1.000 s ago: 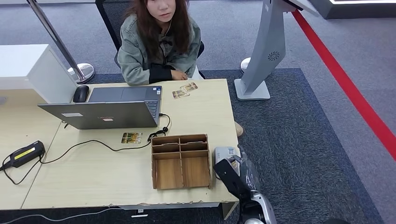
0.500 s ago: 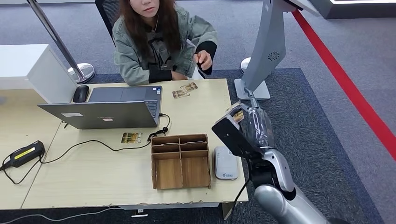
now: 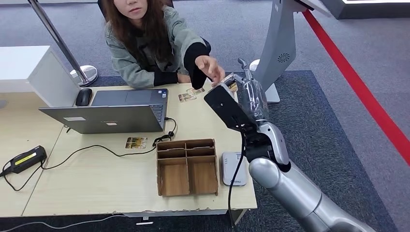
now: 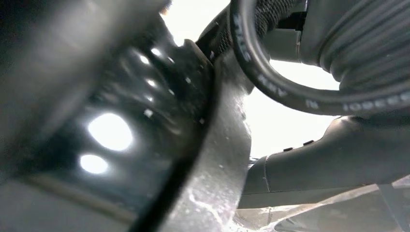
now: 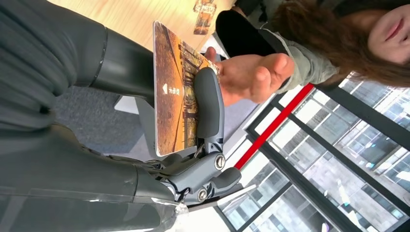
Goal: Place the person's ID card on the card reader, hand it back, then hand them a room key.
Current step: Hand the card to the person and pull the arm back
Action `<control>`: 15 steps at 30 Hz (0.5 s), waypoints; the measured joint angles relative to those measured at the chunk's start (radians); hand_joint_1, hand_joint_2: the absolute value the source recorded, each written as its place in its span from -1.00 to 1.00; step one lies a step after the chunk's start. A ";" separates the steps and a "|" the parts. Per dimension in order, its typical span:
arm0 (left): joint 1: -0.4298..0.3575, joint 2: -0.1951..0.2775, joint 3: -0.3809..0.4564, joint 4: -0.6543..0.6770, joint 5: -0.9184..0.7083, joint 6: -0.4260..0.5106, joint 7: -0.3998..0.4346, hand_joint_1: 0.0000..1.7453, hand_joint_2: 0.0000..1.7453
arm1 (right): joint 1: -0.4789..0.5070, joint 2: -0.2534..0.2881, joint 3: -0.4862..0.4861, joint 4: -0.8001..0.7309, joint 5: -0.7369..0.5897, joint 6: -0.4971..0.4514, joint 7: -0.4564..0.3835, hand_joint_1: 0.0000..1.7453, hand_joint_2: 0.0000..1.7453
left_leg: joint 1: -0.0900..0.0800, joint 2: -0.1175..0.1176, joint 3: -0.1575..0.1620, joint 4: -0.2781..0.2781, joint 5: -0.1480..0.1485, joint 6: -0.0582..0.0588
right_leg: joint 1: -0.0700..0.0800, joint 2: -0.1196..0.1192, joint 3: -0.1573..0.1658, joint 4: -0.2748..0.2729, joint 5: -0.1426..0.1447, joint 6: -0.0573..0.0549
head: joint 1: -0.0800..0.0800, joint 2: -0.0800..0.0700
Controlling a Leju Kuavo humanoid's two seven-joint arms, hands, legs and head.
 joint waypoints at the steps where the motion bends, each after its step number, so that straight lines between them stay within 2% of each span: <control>1: 0.000 -0.002 0.000 0.000 0.000 0.001 0.000 -1.00 1.00 | -0.007 0.007 0.004 0.013 -0.003 -0.003 0.000 1.00 1.00 | 0.000 0.000 0.000 0.000 0.000 0.000 | 0.000 0.000 0.000 0.000 0.000 0.000 | 0.000 0.000; 11: 0.001 -0.009 0.000 0.000 0.002 0.004 0.001 -1.00 1.00 | -0.035 0.043 0.036 0.112 -0.008 -0.021 0.017 1.00 1.00 | 0.000 0.000 0.000 0.000 0.000 0.000 | 0.000 0.000 0.000 0.000 0.000 0.000 | 0.000 0.000; 12: 0.001 -0.010 0.000 0.000 0.002 0.004 0.001 -1.00 1.00 | -0.035 0.045 0.039 0.120 -0.008 -0.024 0.018 0.90 1.00 | 0.000 0.000 0.000 0.000 0.000 0.000 | 0.000 0.000 0.000 0.000 0.000 0.000 | 0.000 0.000; 13: 0.001 -0.011 0.000 0.000 0.002 0.004 0.001 -1.00 1.00 | -0.035 0.046 0.042 0.126 -0.009 -0.026 0.018 0.47 1.00 | 0.000 0.000 0.000 0.000 0.000 0.000 | 0.000 0.000 0.000 0.000 0.000 0.000 | 0.000 0.000; 15: 0.001 -0.011 0.000 0.000 0.002 0.003 0.002 -1.00 1.00 | -0.035 0.048 0.047 0.136 -0.009 -0.028 0.018 -0.53 1.00 | 0.000 0.000 0.000 0.000 0.000 0.000 | 0.000 0.000 0.000 0.000 0.000 0.000 | 0.000 0.000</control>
